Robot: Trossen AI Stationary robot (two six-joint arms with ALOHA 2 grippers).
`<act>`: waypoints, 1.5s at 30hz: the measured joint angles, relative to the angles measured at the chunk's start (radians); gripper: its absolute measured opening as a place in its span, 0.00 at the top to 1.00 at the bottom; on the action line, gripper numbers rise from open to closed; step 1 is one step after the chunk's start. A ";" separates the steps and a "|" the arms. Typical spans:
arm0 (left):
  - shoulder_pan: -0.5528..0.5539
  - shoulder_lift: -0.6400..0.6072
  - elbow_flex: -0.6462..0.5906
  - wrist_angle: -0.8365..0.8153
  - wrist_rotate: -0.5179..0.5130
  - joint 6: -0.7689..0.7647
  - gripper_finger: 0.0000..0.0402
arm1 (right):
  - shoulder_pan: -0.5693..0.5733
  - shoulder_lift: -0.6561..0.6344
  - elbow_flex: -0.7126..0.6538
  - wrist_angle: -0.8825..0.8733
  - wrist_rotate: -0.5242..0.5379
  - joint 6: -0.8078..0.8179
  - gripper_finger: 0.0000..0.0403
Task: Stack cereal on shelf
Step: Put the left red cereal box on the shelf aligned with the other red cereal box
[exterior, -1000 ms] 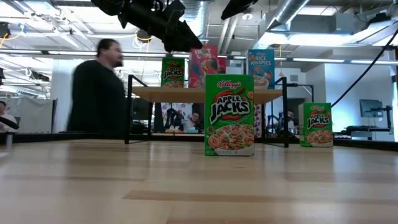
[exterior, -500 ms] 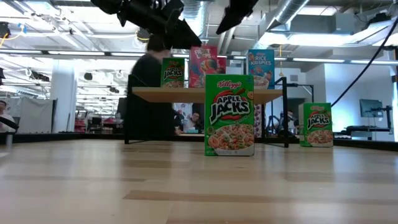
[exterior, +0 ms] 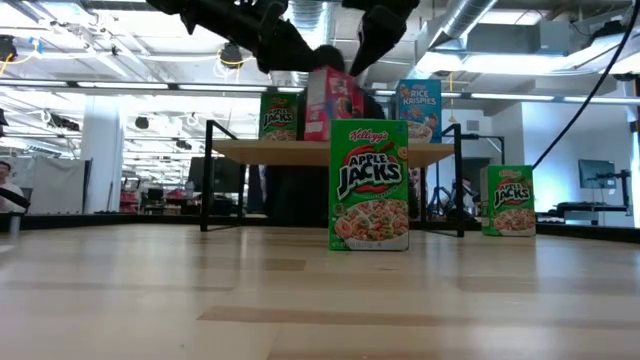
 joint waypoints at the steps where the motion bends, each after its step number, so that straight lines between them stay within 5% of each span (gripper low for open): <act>1: 0.000 -0.001 0.000 0.000 0.000 -0.005 0.47 | 0.002 -0.004 0.002 0.005 0.000 0.000 0.33; 14: -0.032 -0.051 0.000 -0.224 0.000 -0.051 0.47 | 0.022 -0.019 0.073 -0.016 0.001 0.033 0.33; 33: -0.048 0.044 0.000 -0.183 -0.233 -0.097 0.47 | 0.037 -0.019 0.075 -0.018 0.001 0.036 0.33; 45: -0.044 0.051 0.000 -0.106 -0.235 -0.097 0.47 | 0.036 -0.019 0.131 -0.031 0.001 0.036 0.33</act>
